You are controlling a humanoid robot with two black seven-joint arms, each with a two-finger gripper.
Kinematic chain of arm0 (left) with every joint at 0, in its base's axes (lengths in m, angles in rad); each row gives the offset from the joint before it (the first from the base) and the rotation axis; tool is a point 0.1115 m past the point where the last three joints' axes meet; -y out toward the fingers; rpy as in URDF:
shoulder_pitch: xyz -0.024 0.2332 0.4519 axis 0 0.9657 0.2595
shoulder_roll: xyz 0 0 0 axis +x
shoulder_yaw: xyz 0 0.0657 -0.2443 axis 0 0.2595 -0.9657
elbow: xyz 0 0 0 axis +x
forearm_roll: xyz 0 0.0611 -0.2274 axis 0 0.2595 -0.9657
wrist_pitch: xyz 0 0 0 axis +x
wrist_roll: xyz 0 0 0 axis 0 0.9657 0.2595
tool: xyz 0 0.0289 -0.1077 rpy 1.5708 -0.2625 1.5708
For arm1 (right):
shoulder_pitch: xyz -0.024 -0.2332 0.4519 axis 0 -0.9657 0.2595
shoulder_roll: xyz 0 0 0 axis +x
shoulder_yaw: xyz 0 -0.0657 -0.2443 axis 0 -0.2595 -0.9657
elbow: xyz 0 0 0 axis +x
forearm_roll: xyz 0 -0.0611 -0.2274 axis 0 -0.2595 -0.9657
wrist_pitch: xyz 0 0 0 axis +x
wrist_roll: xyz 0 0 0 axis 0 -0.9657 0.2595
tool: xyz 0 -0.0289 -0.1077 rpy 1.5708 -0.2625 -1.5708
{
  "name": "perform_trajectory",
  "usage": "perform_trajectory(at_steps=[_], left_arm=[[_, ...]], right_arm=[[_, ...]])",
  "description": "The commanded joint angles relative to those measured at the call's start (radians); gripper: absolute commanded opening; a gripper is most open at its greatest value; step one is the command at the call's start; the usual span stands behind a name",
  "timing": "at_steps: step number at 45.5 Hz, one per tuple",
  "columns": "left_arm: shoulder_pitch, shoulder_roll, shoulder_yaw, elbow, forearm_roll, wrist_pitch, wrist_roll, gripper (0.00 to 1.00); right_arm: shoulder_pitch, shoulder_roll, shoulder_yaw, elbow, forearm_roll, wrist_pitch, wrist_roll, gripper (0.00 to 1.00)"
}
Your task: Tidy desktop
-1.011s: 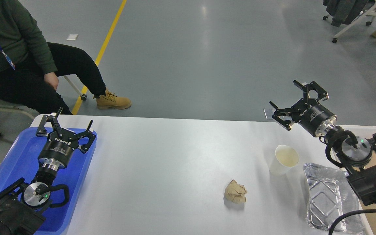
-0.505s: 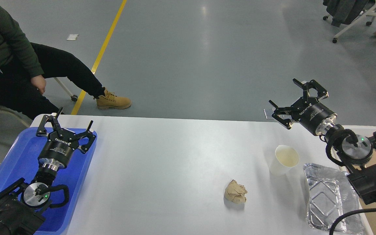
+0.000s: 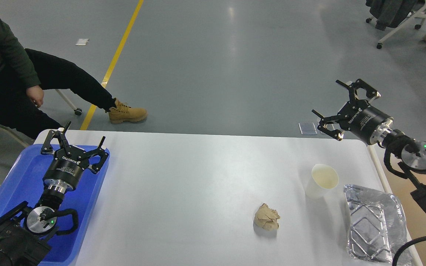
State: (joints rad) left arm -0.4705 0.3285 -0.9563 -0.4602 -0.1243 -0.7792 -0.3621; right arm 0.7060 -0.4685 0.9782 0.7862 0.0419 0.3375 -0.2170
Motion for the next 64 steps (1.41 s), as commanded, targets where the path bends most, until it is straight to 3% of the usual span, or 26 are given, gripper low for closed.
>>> perform_trajectory(at_steps=[1, 14, 25, 32, 36, 41, 50, 64], left_arm=[[0.000, 0.001, 0.001, 0.000, 0.000, 0.000, -0.001, 0.99], [0.000, 0.001, 0.001, 0.000, 0.000, 0.000, 0.000, 0.99], [-0.002, 0.001, 0.002, 0.000, 0.000, 0.000, 0.000, 0.99], [-0.002, 0.001, 0.002, 0.000, 0.000, 0.000, 0.002, 0.99], [-0.002, 0.001, 0.002, 0.000, 0.000, 0.000, 0.002, 0.99], [-0.002, 0.001, 0.002, -0.002, 0.000, 0.000, 0.002, 0.99], [-0.002, 0.001, 0.002, -0.002, 0.000, 0.000, 0.002, 0.99], [-0.002, 0.001, 0.002, 0.000, 0.000, 0.000, 0.002, 0.99]], right_arm=[[0.093, -0.153, -0.148, 0.045, -0.071, 0.024, -0.002, 1.00], [0.243, -0.254, -0.404, 0.114, -0.080, 0.021, 0.001, 1.00], [0.561, -0.395, -0.863, 0.246, -0.083, 0.026, 0.011, 1.00], [0.803, -0.426, -1.202, 0.289, -0.086, 0.034, 0.015, 1.00], [1.007, -0.438, -1.464, 0.356, -0.096, 0.044, 0.044, 1.00], [1.220, -0.426, -1.722, 0.455, -0.129, 0.100, 0.111, 1.00], [1.343, -0.380, -1.796, 0.533, -0.302, 0.121, 0.116, 1.00], [1.417, -0.233, -1.852, 0.538, -0.525, 0.215, 0.120, 1.00]])
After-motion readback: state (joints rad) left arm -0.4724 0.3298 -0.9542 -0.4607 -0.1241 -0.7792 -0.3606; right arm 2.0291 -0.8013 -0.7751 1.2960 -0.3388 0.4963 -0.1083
